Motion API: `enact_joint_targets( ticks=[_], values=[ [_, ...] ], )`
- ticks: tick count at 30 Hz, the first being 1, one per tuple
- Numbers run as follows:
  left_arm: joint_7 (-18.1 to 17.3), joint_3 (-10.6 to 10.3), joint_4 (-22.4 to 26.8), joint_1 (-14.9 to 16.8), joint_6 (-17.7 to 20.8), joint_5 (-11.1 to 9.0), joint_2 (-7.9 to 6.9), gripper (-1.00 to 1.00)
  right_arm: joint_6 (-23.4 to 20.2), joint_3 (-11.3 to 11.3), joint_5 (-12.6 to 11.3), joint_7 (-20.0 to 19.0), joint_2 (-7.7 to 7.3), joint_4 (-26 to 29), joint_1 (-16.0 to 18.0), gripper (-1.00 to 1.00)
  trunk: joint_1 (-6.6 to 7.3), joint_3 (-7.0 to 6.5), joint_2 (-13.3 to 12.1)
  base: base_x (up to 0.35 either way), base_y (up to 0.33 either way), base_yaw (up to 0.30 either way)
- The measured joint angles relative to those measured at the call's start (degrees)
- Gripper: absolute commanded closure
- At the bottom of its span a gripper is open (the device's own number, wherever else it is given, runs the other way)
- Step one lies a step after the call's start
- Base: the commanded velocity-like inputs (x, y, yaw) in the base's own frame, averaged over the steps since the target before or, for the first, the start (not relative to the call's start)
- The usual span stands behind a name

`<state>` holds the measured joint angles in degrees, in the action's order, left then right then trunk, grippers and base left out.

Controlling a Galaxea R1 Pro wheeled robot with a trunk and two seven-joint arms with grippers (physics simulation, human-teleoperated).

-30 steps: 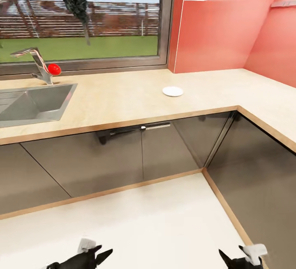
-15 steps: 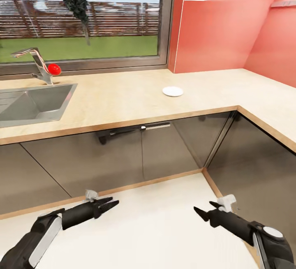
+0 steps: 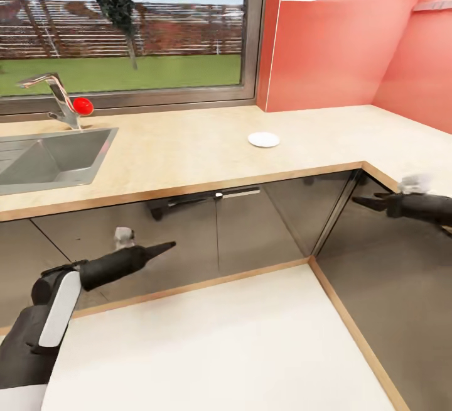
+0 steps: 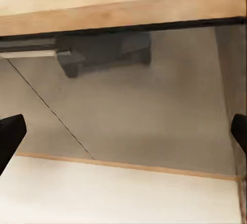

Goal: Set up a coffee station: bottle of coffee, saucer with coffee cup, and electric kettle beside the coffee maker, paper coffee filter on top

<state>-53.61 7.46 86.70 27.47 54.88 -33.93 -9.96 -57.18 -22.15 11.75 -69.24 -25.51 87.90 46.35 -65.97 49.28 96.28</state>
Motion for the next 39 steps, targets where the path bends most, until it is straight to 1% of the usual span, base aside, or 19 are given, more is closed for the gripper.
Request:
enact_joint_targets(
  ticks=[1, 3, 4, 5, 6, 8, 9, 11, 12, 13, 14, 15, 16, 17, 20, 21, 22, 26, 39],
  values=[
    [0.11, 0.38, -0.17, 3.30, 0.89, -0.39, 1.65, -1.00, -0.18, 0.10, 0.22, 0.01, -1.17, -1.19, 4.17, -1.00, 0.00, -0.02, 0.00, 0.000, 0.000, 0.000],
    [1.67, 0.74, -4.94, 12.09, 1.59, -1.03, 4.67, -1.00, -0.31, 0.49, 2.26, 0.56, -2.73, -12.17, 17.43, -1.00, 0.00, -0.02, -0.01, 0.000, 0.000, 0.000],
    [2.19, 0.76, -6.38, 13.76, 1.61, -0.98, 5.34, -1.00, -0.34, 0.56, 2.97, 0.62, -2.85, -15.04, 19.92, -1.00, 0.00, 0.00, 0.00, 0.000, 0.000, 0.000],
    [3.42, 0.79, -9.31, 16.72, 1.67, -1.07, 6.68, -1.00, -0.30, 0.66, 4.91, 0.71, -2.99, -20.80, 24.44, -1.00, 0.00, -0.01, 0.00, 0.000, 0.000, 0.000],
    [4.25, 0.80, -10.92, 18.37, 1.69, -1.07, 7.39, -1.00, -0.30, 0.77, 6.20, 0.78, -3.03, -24.07, 26.95, -1.00, 0.00, 0.00, 0.00, 0.000, 0.000, 0.000],
    [9.17, 0.76, -17.16, 24.01, 1.73, -1.23, 10.24, -1.00, -0.19, 2.03, 13.15, 1.38, -3.06, -37.79, 35.77, -1.00, 0.00, -0.01, 0.00, 0.000, 0.000, 0.000],
    [10.81, 0.76, -18.70, 25.31, 1.69, -1.26, 11.06, -1.00, -0.09, 2.57, 16.69, 1.68, -3.06, -44.27, 39.47, -1.00, 0.00, 0.00, 0.00, 0.000, 0.000, 0.000],
    [17.58, 2.11, -24.19, 29.70, 1.53, -1.37, 14.36, -1.00, 0.07, 3.08, 20.53, 2.56, -3.07, -51.77, 43.70, -1.00, 0.00, 0.00, 0.00, 0.000, 0.000, 0.000],
    [19.34, 2.90, -25.57, 31.00, 1.49, -1.37, 15.23, -1.00, 0.10, 3.17, 21.38, 3.12, -3.08, -53.55, 44.75, -1.00, 0.00, 0.00, 0.00, 0.000, 0.000, 0.000],
    [22.55, 4.77, -28.34, 33.58, 1.36, -1.48, 16.92, -1.00, 0.12, 3.21, 22.50, 4.43, -3.08, -55.95, 46.16, -1.00, 0.00, 0.00, 0.00, 0.000, 0.000, 0.000],
    [24.26, 5.79, -29.98, 34.95, 1.19, -1.39, 17.75, -1.00, 0.09, 3.20, 22.89, 5.02, -3.08, -56.86, 46.70, -1.00, 0.00, 0.00, 0.00, 0.000, 0.000, 0.000],
    [27.80, 7.69, -33.61, 37.13, 0.60, -1.34, 18.99, -1.00, 0.06, 3.09, 23.38, 5.81, -3.12, -58.09, 47.40, -1.00, 0.00, 0.00, 0.00, 0.000, 0.000, 0.000],
    [29.86, 8.65, -35.66, 38.07, 0.01, -1.32, 19.47, -1.00, 0.04, 2.98, 23.53, 6.10, -3.13, -58.55, 47.67, -1.00, 0.00, 0.00, 0.00, 0.000, 0.000, 0.000],
    [33.31, 10.23, -38.88, 39.44, -1.42, -2.69, 19.88, -1.00, 0.02, 2.75, 23.67, 6.49, -3.15, -59.18, 48.03, -1.00, 0.00, 0.00, 0.00, 0.000, 0.000, 0.000],
    [37.43, 12.13, -41.99, 40.91, -4.48, -3.88, 19.89, -1.00, -0.01, 1.96, 23.84, 6.80, -3.39, -59.82, 48.41, -1.00, 0.01, -0.01, 0.01, 0.000, 0.000, 0.000],
    [37.99, 13.01, -41.88, 41.38, -6.12, -2.58, 19.88, -1.00, -0.03, 0.96, 23.91, 6.88, -3.78, -60.02, 48.54, -1.00, 0.00, 0.00, 0.00, 0.000, 0.000, 0.000],
    [35.46, 13.74, -40.58, 41.69, -7.00, -1.90, 19.88, -1.00, -0.06, -0.33, 23.93, 6.88, -4.05, -60.15, 48.62, -1.00, 0.00, 0.00, 0.00, 0.000, 0.000, 0.000],
    [31.53, 14.27, -39.71, 41.88, -7.38, -1.73, 19.87, -1.00, -0.13, -1.31, 23.86, 6.85, -4.13, -60.34, 48.56, -1.00, 0.03, 0.00, 0.01, 0.103, -0.085, 0.000],
    [31.08, 14.23, -39.62, 41.89, -7.31, -1.64, 19.87, -1.00, -0.10, -1.38, 23.94, 6.81, -4.13, -60.50, 48.29, -1.00, 0.03, 0.00, 0.00, 0.252, -0.206, 0.001]
  ],
)
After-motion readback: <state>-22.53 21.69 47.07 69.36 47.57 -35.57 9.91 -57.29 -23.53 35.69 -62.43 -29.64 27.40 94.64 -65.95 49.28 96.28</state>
